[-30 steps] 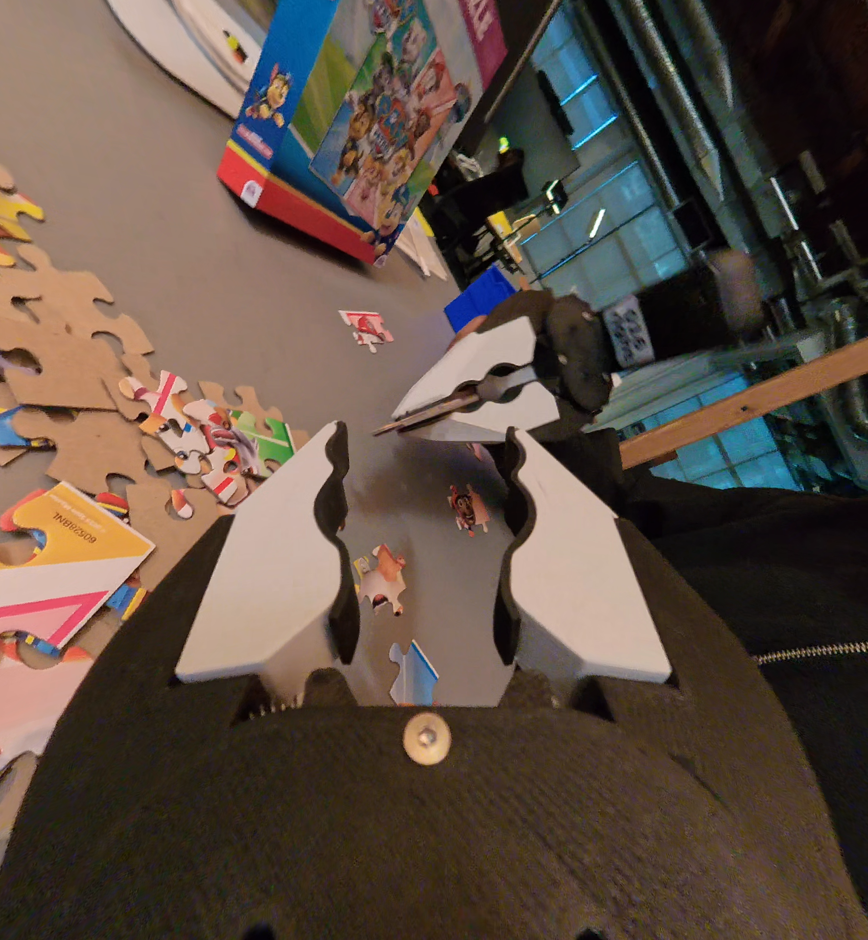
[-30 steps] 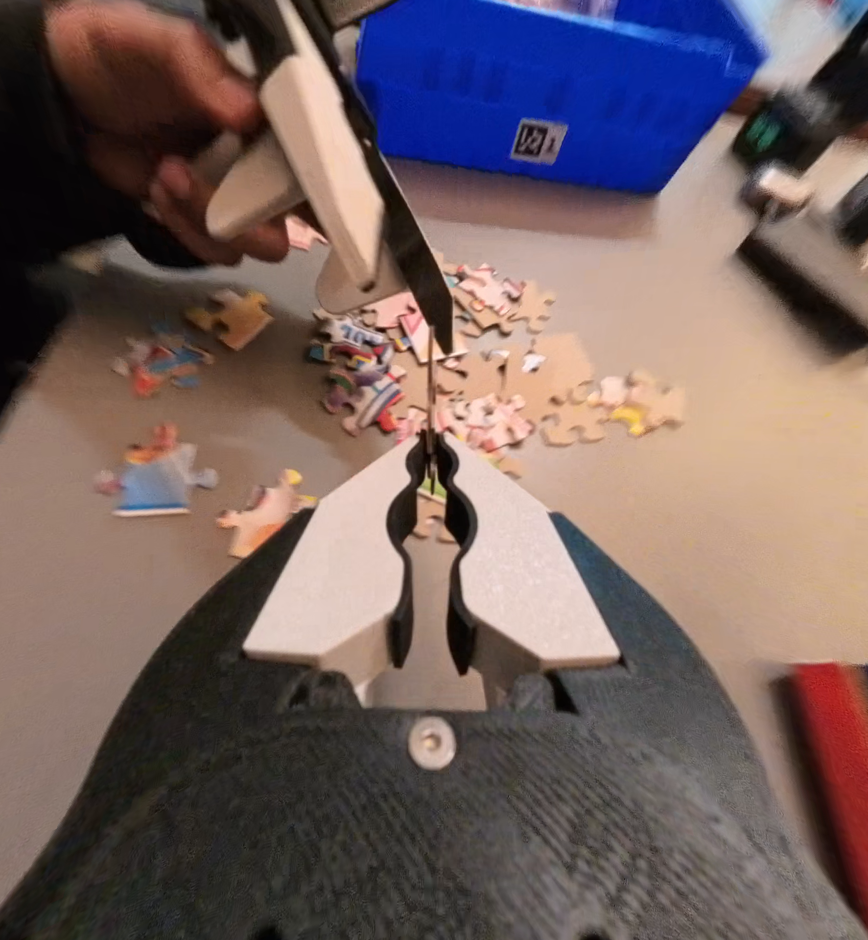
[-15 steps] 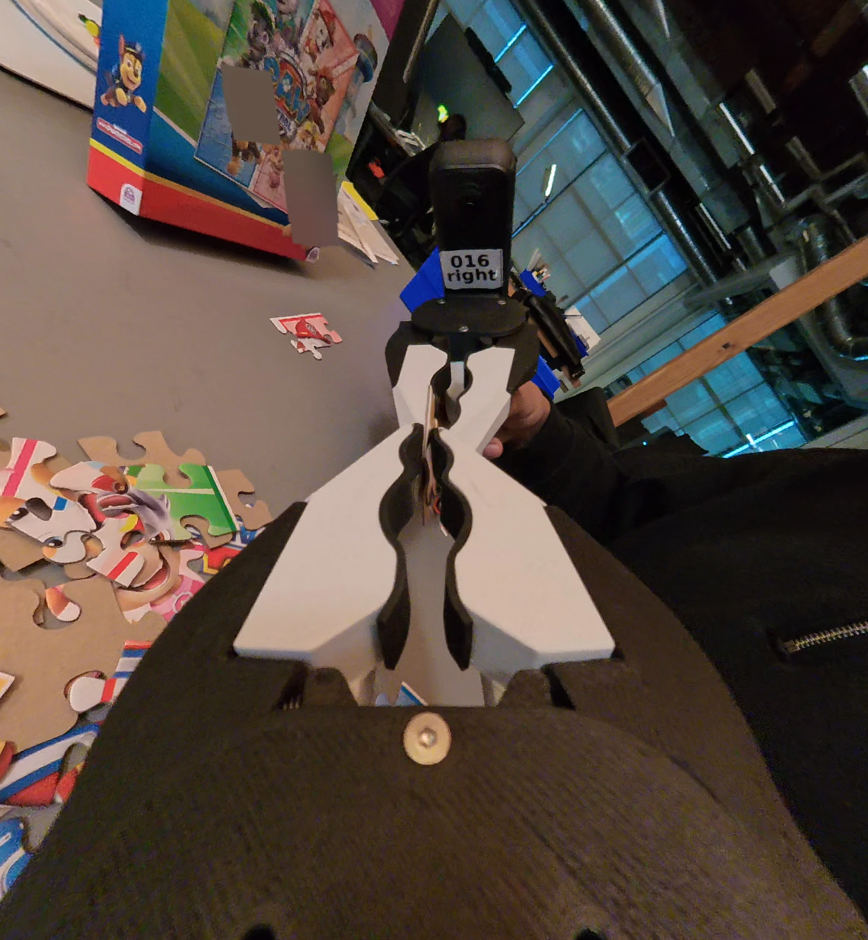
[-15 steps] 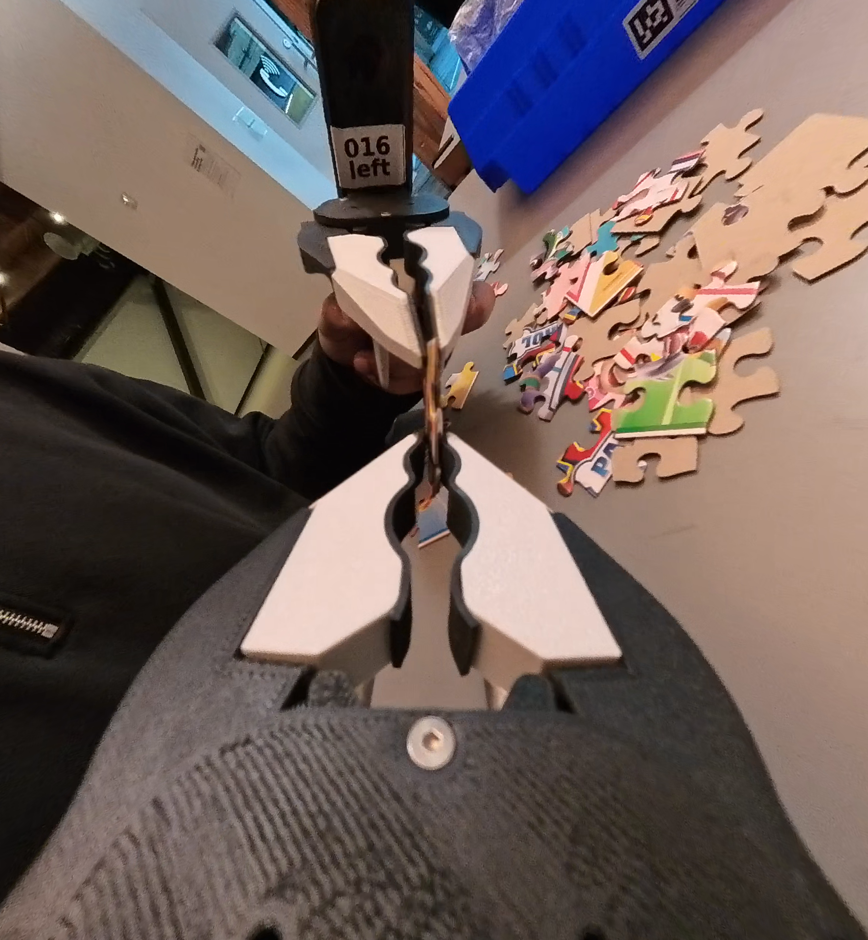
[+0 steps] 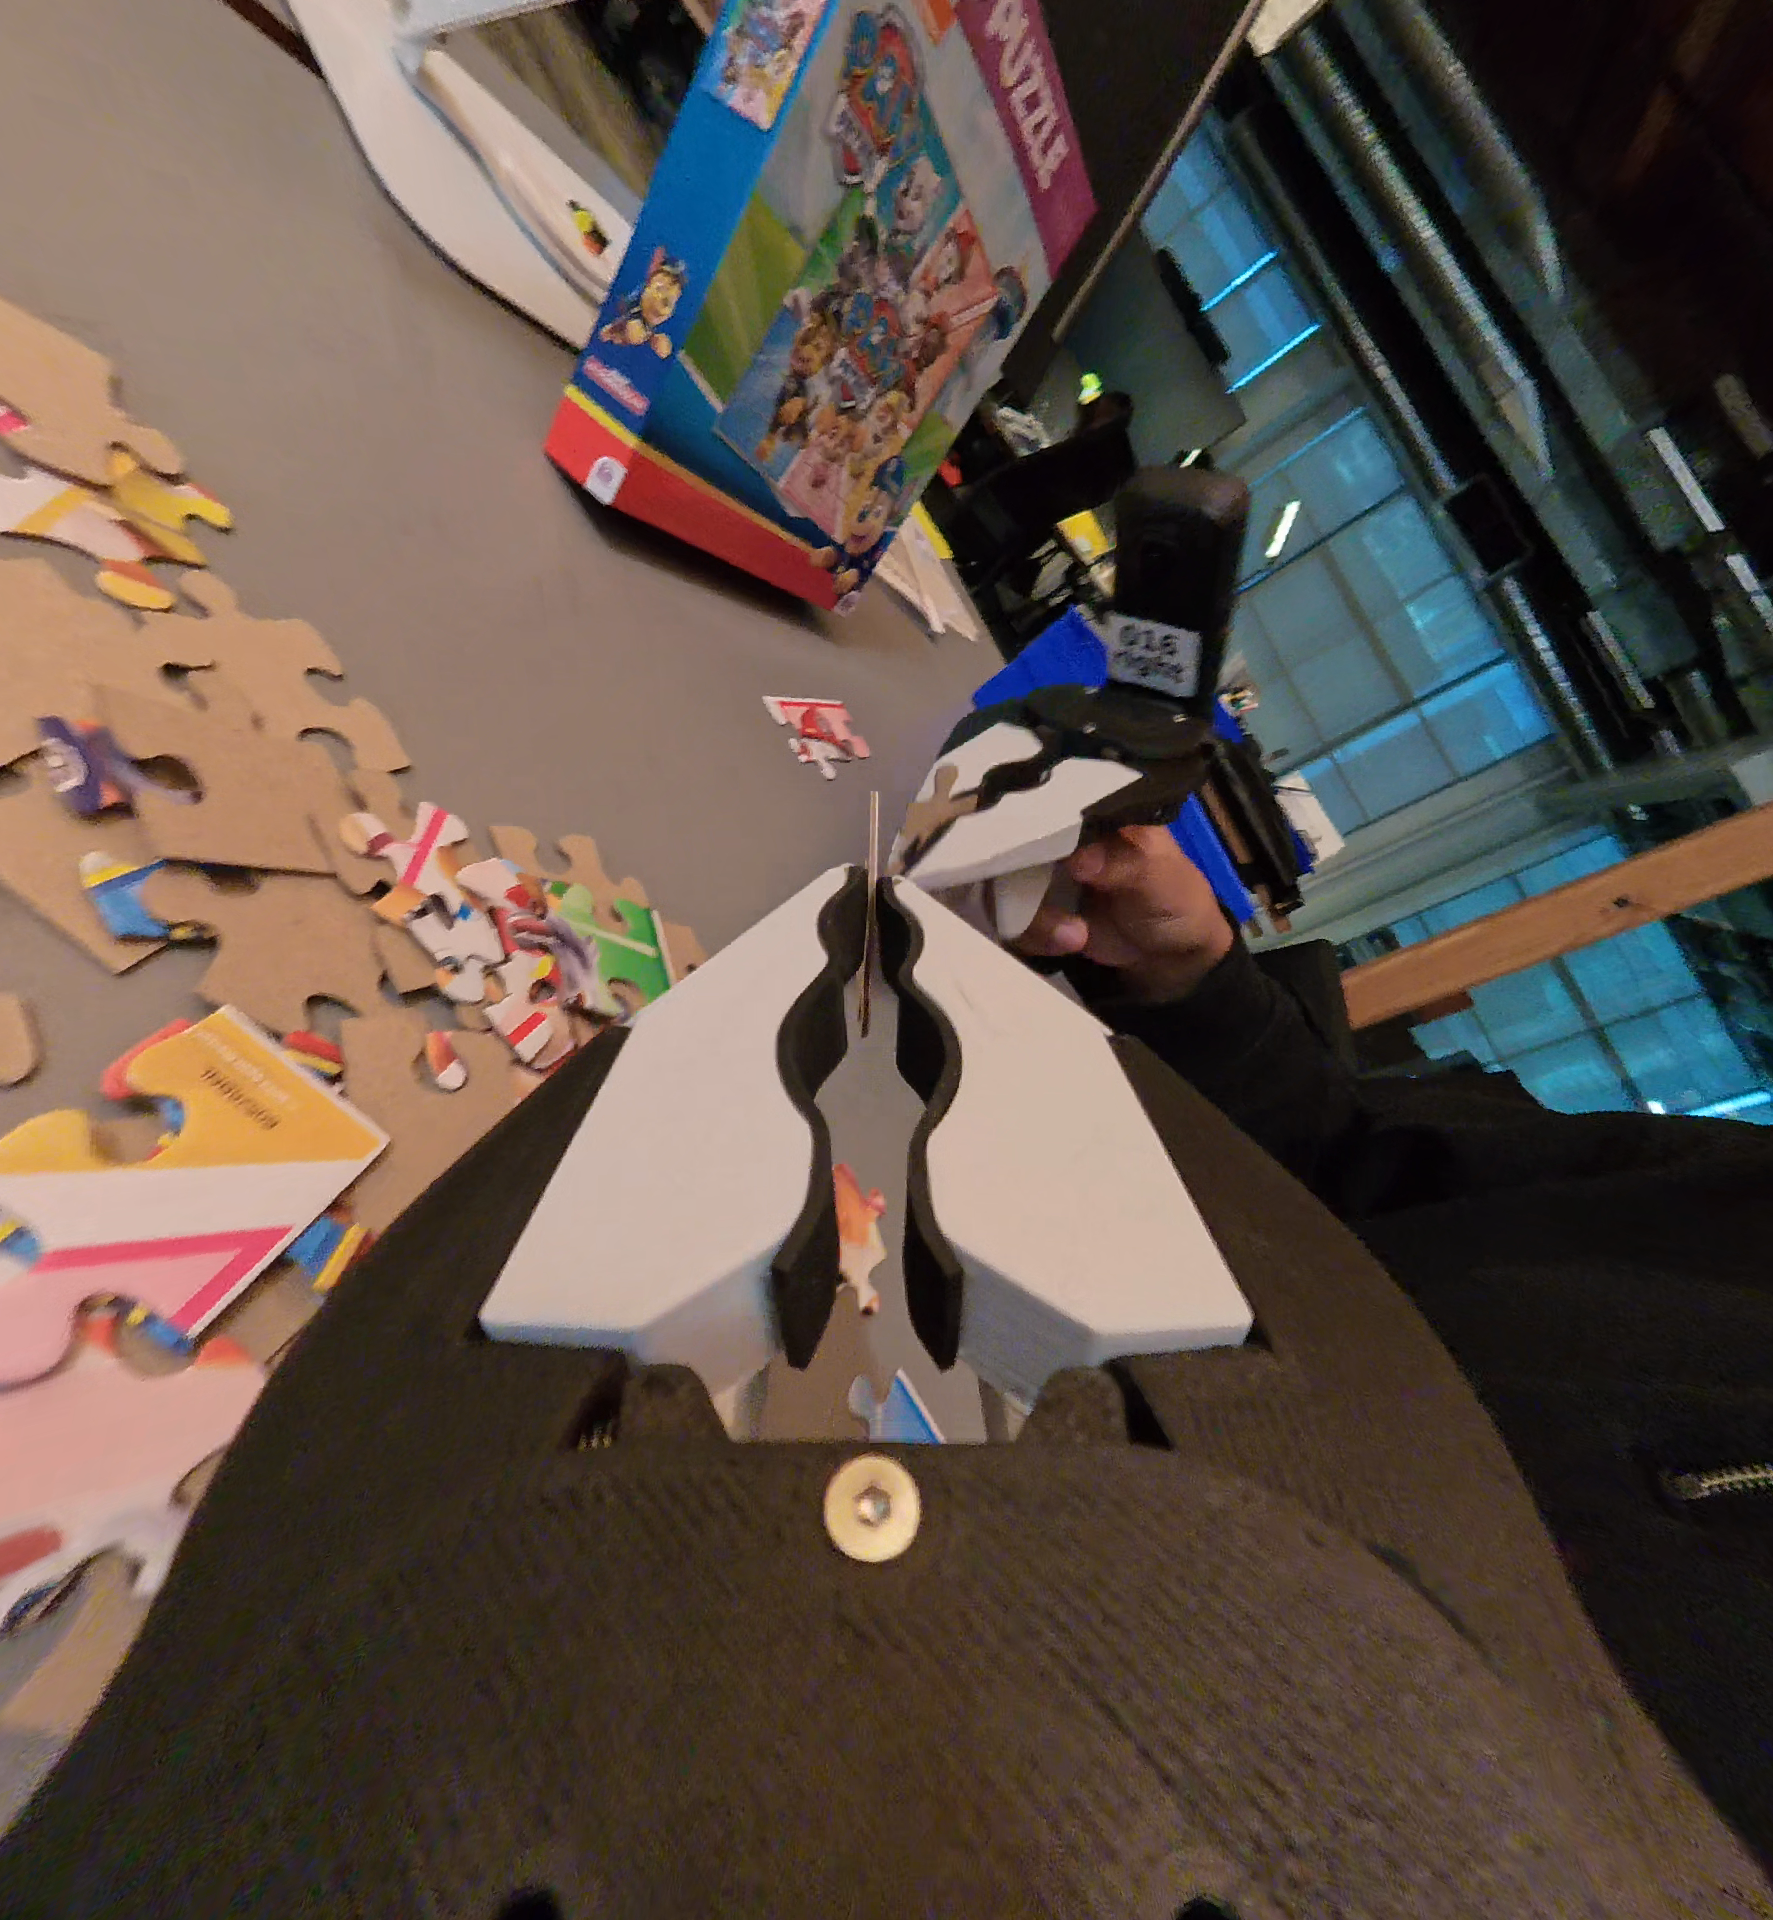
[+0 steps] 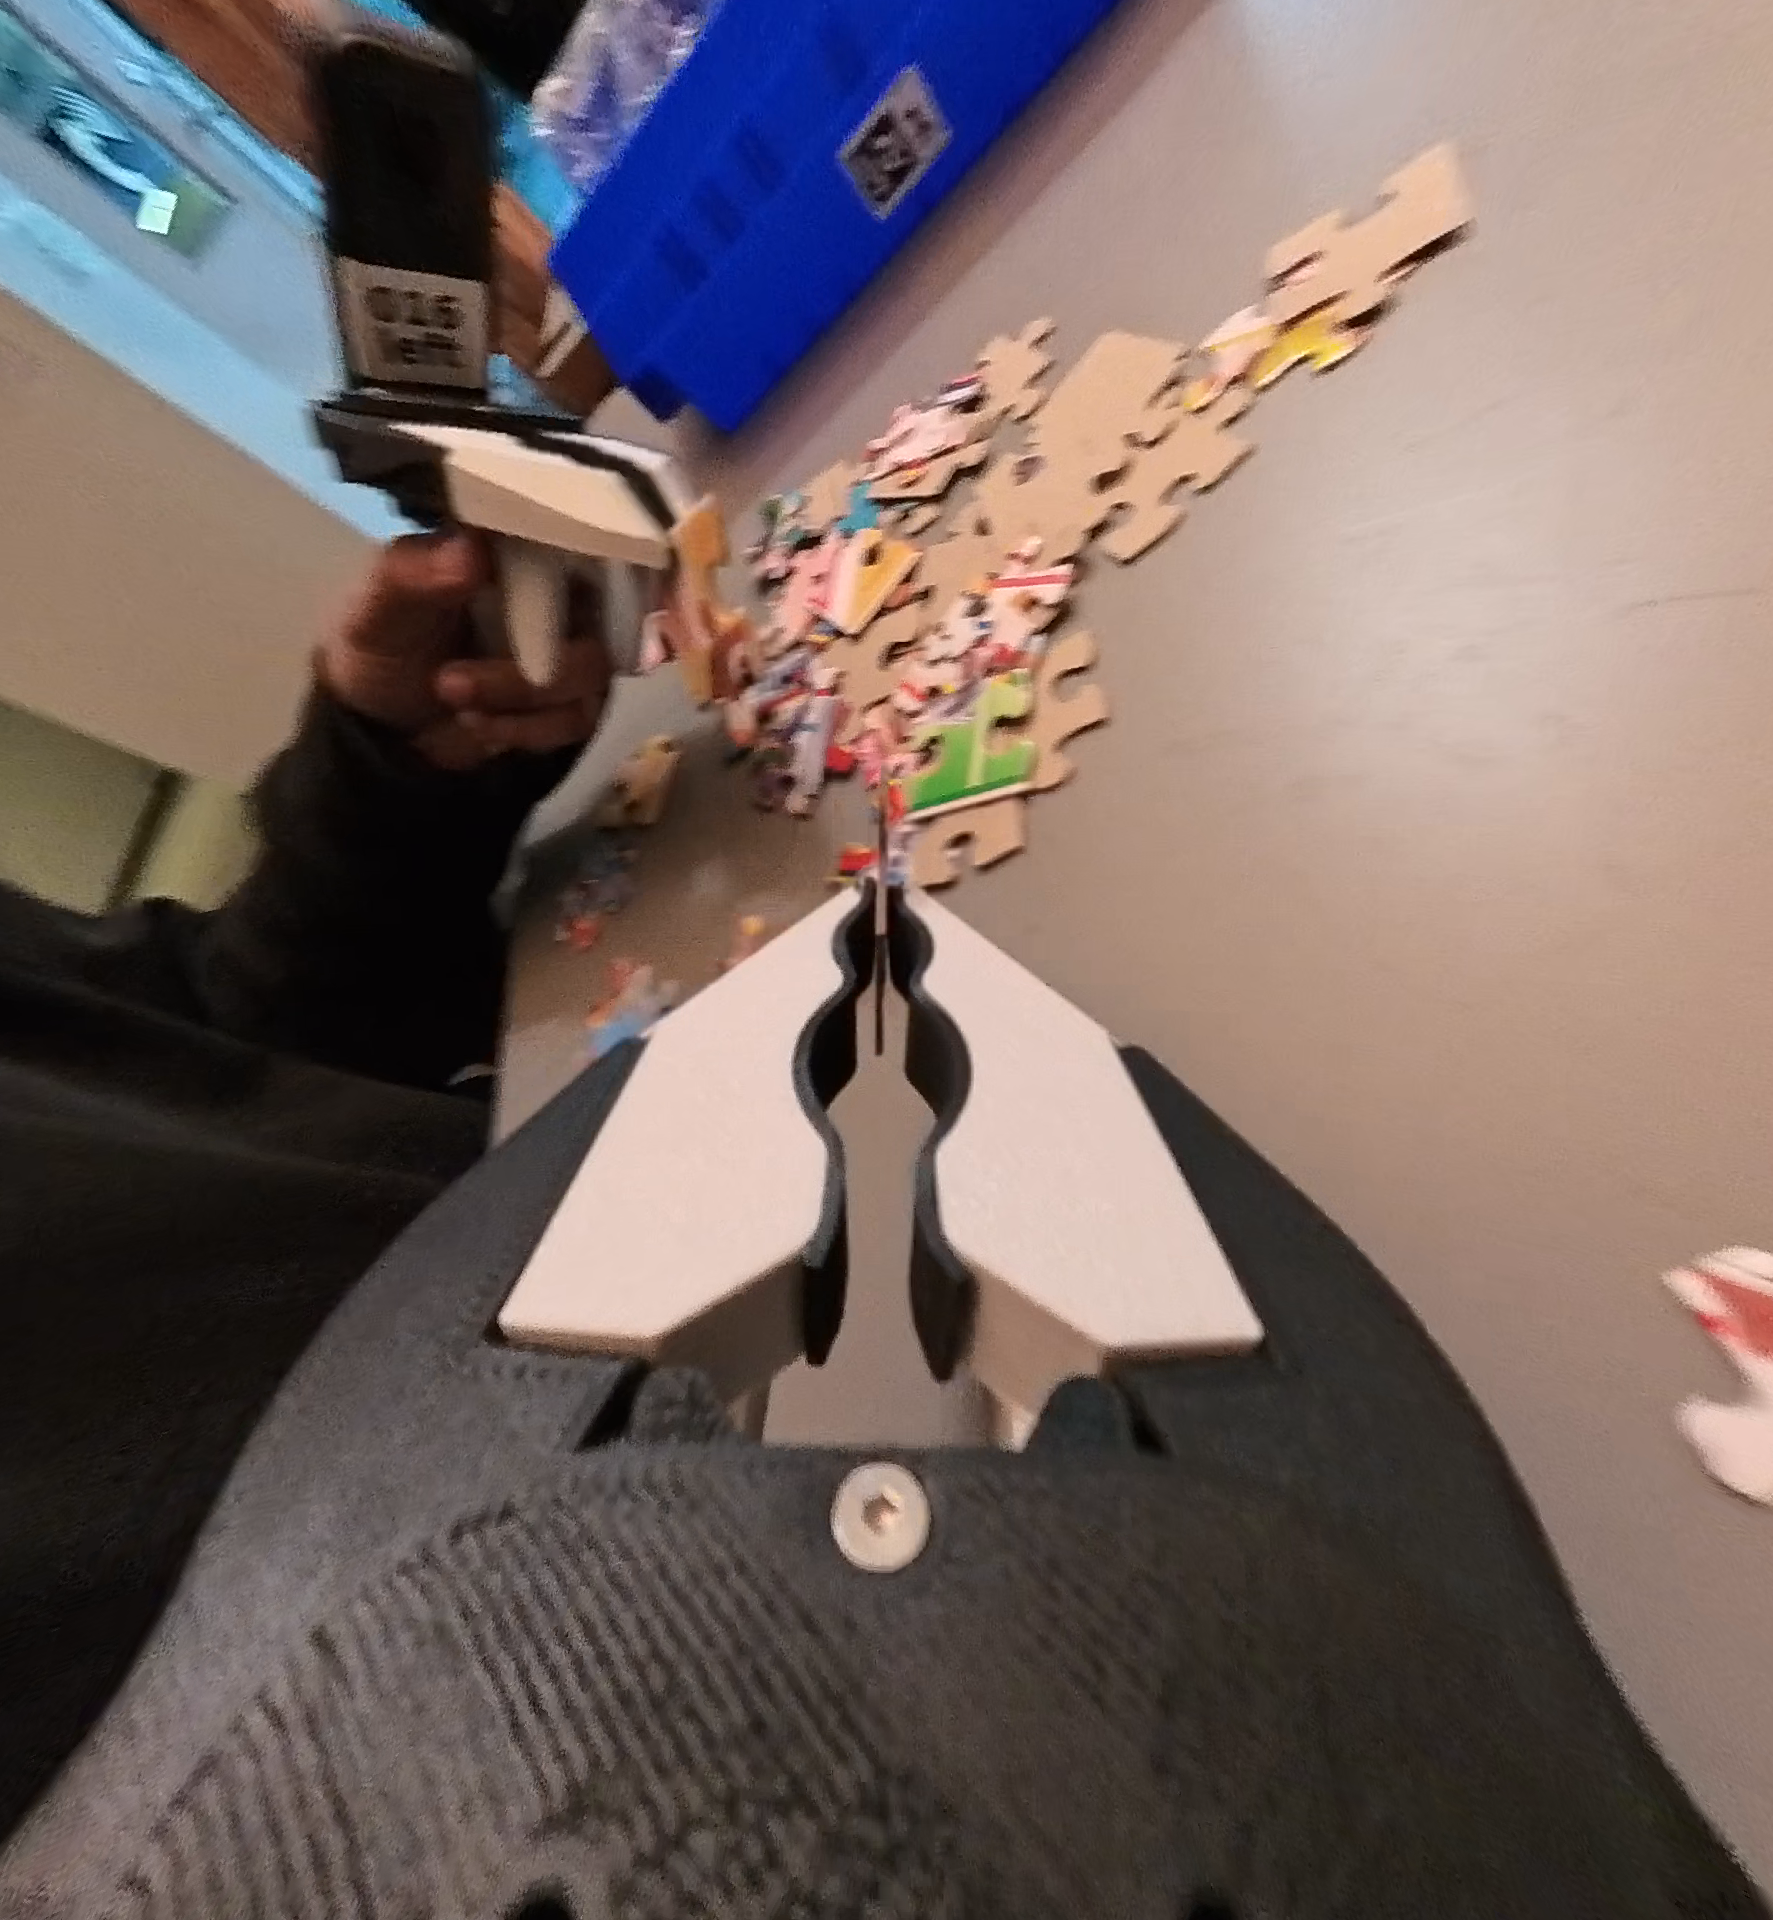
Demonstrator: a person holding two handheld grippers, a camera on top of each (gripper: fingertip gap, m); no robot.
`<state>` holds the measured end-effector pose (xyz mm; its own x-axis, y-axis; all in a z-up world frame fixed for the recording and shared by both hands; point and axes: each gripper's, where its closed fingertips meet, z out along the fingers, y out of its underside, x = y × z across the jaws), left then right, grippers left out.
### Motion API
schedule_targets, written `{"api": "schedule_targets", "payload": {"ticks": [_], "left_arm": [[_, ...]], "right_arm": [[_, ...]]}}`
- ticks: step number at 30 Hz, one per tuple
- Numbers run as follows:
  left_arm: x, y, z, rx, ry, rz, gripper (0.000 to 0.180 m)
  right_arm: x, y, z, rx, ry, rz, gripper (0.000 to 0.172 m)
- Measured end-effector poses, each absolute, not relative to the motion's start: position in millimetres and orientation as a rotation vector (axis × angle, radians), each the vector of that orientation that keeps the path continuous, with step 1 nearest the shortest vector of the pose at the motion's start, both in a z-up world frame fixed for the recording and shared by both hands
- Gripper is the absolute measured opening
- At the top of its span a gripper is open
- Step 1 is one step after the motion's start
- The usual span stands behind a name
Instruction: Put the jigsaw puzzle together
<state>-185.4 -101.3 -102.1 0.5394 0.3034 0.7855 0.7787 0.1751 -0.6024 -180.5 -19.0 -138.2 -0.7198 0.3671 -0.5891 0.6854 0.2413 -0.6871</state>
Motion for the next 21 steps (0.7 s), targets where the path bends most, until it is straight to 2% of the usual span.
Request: {"api": "schedule_targets", "payload": {"ticks": [3, 7, 11, 14, 17, 21], "left_arm": [[-183, -112, -110, -1.455, -1.050, -0.426, 0.000], [-180, -123, -120, -1.488, -1.093, -0.423, 0.000], [-179, -127, -121, -1.461, -1.112, -0.428, 0.000], [-178, -128, -120, -1.458, -1.112, -0.423, 0.000], [-179, -130, -122, -1.465, -1.120, -0.417, 0.000], [-186, -124, -122, -1.458, -1.115, -0.441, 0.000]], "right_arm": [[-205, -5, -147, 0.998, 2.579, -1.482, 0.000], [-226, -9, -156, 0.754, 3.168, -1.329, 0.000], [-239, -14, -177, 0.470, 3.546, -0.960, 0.013], [-234, -15, -185, 0.445, 3.522, -0.901, 0.021], [-215, -9, -180, 0.555, 3.287, -1.038, 0.044], [-201, 14, -160, 0.807, 2.924, -1.266, 0.045]]}}
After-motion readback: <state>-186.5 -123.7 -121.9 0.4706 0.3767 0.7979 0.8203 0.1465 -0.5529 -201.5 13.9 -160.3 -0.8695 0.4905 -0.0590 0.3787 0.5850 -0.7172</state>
